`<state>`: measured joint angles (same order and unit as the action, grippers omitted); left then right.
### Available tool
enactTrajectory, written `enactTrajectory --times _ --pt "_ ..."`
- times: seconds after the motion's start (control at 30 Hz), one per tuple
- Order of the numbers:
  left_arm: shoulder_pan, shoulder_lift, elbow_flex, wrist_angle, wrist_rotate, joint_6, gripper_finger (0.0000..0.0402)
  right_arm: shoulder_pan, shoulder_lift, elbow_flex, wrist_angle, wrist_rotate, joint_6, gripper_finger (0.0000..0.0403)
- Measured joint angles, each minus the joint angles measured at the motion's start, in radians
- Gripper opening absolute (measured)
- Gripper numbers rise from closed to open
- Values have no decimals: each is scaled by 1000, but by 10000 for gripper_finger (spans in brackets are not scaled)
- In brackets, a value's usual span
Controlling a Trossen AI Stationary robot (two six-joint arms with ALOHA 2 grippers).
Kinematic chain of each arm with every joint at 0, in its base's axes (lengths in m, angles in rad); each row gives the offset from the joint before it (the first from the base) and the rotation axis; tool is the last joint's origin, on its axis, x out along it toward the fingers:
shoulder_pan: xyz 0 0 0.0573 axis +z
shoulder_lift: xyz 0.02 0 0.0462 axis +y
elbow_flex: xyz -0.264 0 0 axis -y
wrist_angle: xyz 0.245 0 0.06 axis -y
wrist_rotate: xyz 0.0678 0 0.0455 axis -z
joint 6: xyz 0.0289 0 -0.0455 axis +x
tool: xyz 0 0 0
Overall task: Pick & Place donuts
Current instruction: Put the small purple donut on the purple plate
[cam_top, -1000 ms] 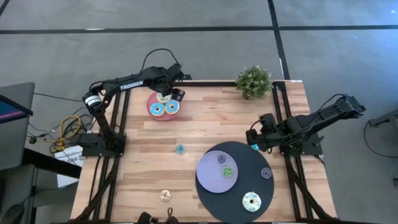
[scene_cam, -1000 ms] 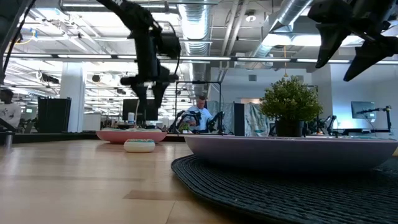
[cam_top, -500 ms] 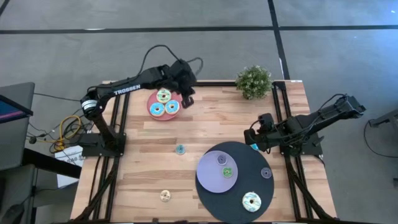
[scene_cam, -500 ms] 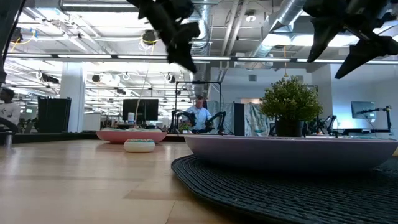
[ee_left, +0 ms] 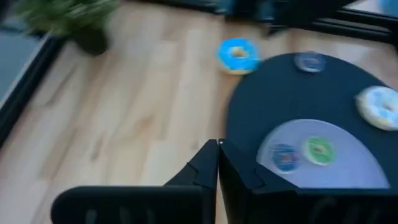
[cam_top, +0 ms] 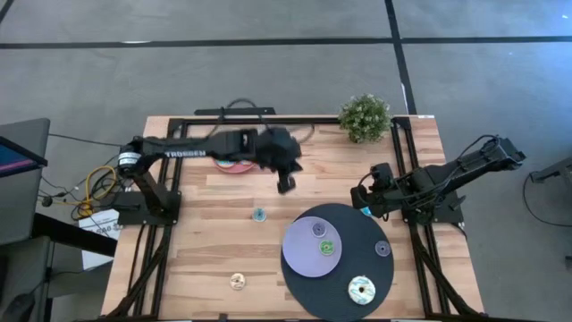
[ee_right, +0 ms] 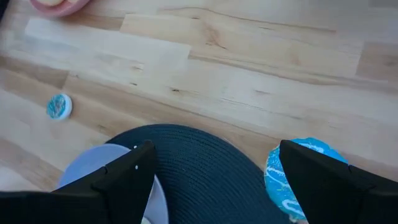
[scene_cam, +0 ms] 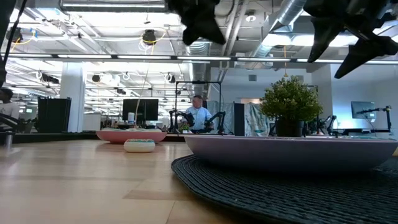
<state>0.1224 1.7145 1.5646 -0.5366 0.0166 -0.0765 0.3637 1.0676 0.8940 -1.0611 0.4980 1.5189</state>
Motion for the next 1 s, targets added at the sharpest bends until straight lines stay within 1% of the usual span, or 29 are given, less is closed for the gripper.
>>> enactTrajectory --times 0.07,0.13,0.2,0.3,0.37,0.43,0.5,0.67,0.8,0.93,1.0 --pt "-49 0 0 28 -4 7 2 0 0 0 0 0 -31 327" --pt "-89 0 0 40 20 17 1 0 0 0 0 0 -58 327" --pt "-123 0 -14 44 17 -18 0 0 0 0 0 6 -94 327" --pt "-163 -24 -97 84 3 -94 0 0 0 0 1 17 -138 327" --pt "-186 -67 -182 170 -2 -126 0 0 0 0 2 26 -139 327" --pt "-208 -136 -293 250 -21 -166 0 0 0 0 12 29 -139 327" --pt "-228 -207 -418 364 -34 -196 0 0 1 0 27 28 -140 327" --pt "-284 -455 -733 624 -67 -247 0 0 1 0 115 1 -139 327" --pt "-349 -658 -930 647 -126 -297 0 -2 31 11 156 -54 -82 326" --pt "-411 -861 -1060 658 -165 -355 0 -2 136 86 79 -149 4 325" --pt "-443 -946 -1105 650 -185 -372 0 -2 206 133 20 -223 46 324"
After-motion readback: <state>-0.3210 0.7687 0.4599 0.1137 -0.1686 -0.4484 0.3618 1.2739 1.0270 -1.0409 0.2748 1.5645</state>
